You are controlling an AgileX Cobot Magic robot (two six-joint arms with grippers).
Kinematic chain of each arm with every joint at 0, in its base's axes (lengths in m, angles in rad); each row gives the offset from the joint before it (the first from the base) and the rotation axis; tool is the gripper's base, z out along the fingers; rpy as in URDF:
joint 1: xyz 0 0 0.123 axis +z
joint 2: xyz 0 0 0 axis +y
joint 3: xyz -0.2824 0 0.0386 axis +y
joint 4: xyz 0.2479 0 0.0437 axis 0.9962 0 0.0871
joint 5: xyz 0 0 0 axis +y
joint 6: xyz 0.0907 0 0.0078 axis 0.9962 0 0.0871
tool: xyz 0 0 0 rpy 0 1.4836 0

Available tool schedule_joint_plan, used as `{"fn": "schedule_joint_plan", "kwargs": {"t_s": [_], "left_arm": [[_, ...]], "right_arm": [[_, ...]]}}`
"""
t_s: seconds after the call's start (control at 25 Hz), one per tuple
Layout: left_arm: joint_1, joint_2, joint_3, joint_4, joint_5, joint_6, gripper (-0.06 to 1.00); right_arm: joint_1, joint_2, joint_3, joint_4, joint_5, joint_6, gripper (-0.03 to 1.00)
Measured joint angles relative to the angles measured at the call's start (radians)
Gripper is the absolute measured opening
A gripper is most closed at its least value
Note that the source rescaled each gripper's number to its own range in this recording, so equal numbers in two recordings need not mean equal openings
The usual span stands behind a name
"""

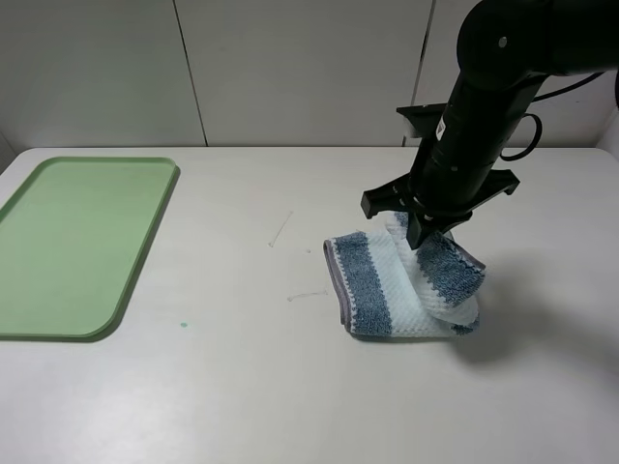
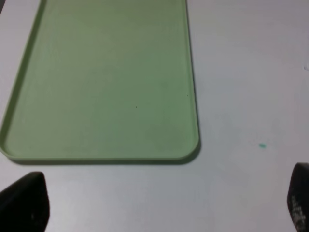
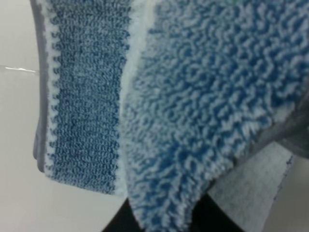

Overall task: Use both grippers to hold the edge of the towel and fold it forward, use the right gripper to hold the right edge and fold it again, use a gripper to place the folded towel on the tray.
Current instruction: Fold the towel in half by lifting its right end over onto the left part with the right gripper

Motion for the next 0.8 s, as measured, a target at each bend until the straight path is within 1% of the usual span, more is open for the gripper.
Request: {"fn": "schedule_joint_plan", "kwargs": {"t_s": [0.04, 0.08, 0.12, 0.16, 0.2, 0.24, 0.28, 0.32, 0.4, 0.6, 0.68, 0.8], "left_arm": [[0.0, 0.0, 0.0, 0.0, 0.0, 0.0, 0.99], [0.0, 0.0, 0.0, 0.0, 0.0, 0.0, 0.99], [0.0, 0.0, 0.0, 0.0, 0.0, 0.0, 0.99], [0.0, 0.0, 0.0, 0.0, 0.0, 0.0, 0.99], [0.0, 0.0, 0.0, 0.0, 0.0, 0.0, 0.99], [0.0, 0.0, 0.0, 0.0, 0.0, 0.0, 0.99], [0.0, 0.0, 0.0, 0.0, 0.0, 0.0, 0.99], [0.0, 0.0, 0.0, 0.0, 0.0, 0.0, 0.99], [0.0, 0.0, 0.0, 0.0, 0.0, 0.0, 0.99], [0.0, 0.0, 0.0, 0.0, 0.0, 0.001, 0.99], [0.0, 0.0, 0.0, 0.0, 0.0, 0.001, 0.99], [0.0, 0.0, 0.0, 0.0, 0.0, 0.001, 0.99]], "right_arm": [[0.0, 0.0, 0.0, 0.001, -0.001, 0.0, 0.09], [0.0, 0.0, 0.0, 0.005, -0.002, 0.0, 0.16], [0.0, 0.0, 0.0, 0.013, -0.003, 0.0, 0.28], [0.0, 0.0, 0.0, 0.022, -0.005, 0.0, 0.51], [0.0, 0.0, 0.0, 0.027, -0.008, -0.005, 0.71], [0.0, 0.0, 0.0, 0.031, -0.008, -0.022, 0.83], [0.0, 0.0, 0.0, 0.039, -0.008, -0.042, 0.89], [0.0, 0.0, 0.0, 0.047, -0.008, -0.063, 0.94], [0.0, 0.0, 0.0, 0.068, -0.009, -0.086, 0.98], [0.0, 0.0, -0.001, 0.079, -0.034, -0.091, 1.0], [0.0, 0.0, -0.015, 0.08, -0.021, -0.092, 1.0], [0.0, 0.0, -0.068, 0.08, 0.051, -0.107, 1.0]]}}
